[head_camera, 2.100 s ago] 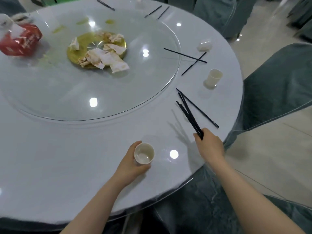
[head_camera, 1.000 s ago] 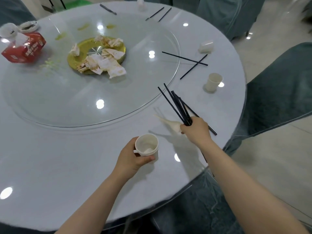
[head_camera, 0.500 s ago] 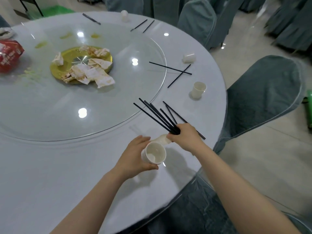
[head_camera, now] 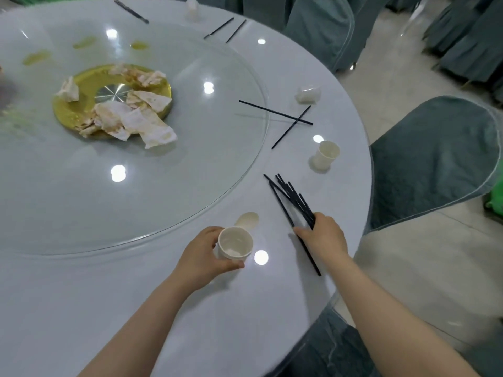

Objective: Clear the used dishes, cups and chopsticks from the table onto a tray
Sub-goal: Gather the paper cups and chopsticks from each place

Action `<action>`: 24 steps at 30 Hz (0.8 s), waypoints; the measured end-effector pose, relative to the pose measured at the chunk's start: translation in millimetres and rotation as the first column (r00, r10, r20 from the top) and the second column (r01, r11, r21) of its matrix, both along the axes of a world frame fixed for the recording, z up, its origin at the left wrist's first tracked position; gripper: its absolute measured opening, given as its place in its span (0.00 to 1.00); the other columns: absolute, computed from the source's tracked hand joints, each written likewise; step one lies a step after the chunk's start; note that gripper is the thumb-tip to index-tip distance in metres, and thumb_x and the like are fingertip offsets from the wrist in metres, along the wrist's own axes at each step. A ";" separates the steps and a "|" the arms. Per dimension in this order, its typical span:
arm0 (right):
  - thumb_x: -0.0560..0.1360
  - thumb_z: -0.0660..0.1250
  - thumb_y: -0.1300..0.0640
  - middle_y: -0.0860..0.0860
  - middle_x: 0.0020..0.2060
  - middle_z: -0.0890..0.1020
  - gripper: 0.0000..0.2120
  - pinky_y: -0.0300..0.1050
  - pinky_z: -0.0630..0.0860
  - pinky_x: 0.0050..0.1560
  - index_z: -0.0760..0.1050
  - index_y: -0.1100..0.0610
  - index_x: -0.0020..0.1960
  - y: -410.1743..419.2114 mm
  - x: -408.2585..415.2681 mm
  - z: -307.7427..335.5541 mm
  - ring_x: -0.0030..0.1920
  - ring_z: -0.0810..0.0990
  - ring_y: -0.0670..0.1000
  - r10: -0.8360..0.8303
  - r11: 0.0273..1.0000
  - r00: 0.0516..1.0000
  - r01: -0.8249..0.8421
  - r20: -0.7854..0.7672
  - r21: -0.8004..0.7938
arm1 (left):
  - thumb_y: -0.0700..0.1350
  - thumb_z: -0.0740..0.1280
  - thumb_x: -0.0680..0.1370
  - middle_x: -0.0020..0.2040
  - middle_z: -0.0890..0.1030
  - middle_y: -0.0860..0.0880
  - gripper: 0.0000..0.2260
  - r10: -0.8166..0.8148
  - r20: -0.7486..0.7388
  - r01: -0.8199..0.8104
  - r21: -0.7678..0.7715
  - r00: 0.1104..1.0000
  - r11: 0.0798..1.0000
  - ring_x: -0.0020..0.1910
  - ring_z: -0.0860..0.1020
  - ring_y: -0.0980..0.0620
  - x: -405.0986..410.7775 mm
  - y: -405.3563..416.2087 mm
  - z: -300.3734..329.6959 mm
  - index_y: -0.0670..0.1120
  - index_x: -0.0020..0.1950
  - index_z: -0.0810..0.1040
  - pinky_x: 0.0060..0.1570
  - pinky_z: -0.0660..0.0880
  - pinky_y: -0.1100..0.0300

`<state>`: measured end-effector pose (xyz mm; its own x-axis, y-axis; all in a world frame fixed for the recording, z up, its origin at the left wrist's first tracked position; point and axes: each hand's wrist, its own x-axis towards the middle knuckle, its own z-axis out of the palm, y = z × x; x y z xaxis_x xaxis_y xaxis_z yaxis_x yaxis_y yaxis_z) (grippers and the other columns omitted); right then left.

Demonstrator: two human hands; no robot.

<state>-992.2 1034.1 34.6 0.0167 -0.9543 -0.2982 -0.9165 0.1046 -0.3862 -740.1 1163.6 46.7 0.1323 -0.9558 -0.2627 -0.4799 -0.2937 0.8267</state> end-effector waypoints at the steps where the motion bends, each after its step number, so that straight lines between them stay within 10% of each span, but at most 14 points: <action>1: 0.69 0.69 0.41 0.50 0.41 0.76 0.17 0.46 0.71 0.34 0.72 0.53 0.47 -5.5 1.7 -4.4 0.39 0.77 0.53 0.012 1.000 1.000 -0.011 -0.028 0.010 | 0.51 0.81 0.62 0.56 0.75 0.62 0.25 0.012 -0.004 -0.012 0.003 1.000 1.000 0.55 0.76 0.60 3.3 -3.2 -0.3 0.55 0.56 0.78 0.53 0.69 0.69; 14: 0.77 0.61 0.57 0.51 0.46 0.67 0.07 0.42 0.63 0.27 0.66 0.56 0.41 -4.5 17.3 -29.4 0.31 0.68 0.48 0.166 0.986 0.957 -0.160 -0.237 0.047 | 0.45 0.81 0.64 0.55 0.78 0.58 0.22 0.169 -0.064 -0.169 0.008 0.984 0.986 0.52 0.76 0.68 10.3 -3.9 7.9 0.60 0.51 0.76 0.47 0.69 0.77; 24: 0.75 0.54 0.65 0.53 0.53 0.76 0.12 0.43 0.66 0.41 0.68 0.59 0.58 46.0 4.7 -41.7 0.54 0.72 0.54 0.382 0.902 0.827 -0.431 -0.413 -0.030 | 0.45 0.80 0.66 0.49 0.80 0.58 0.18 0.223 0.012 -0.222 -0.031 0.975 0.974 0.46 0.77 0.70 1.3 44.8 23.9 0.63 0.46 0.76 0.43 0.69 0.74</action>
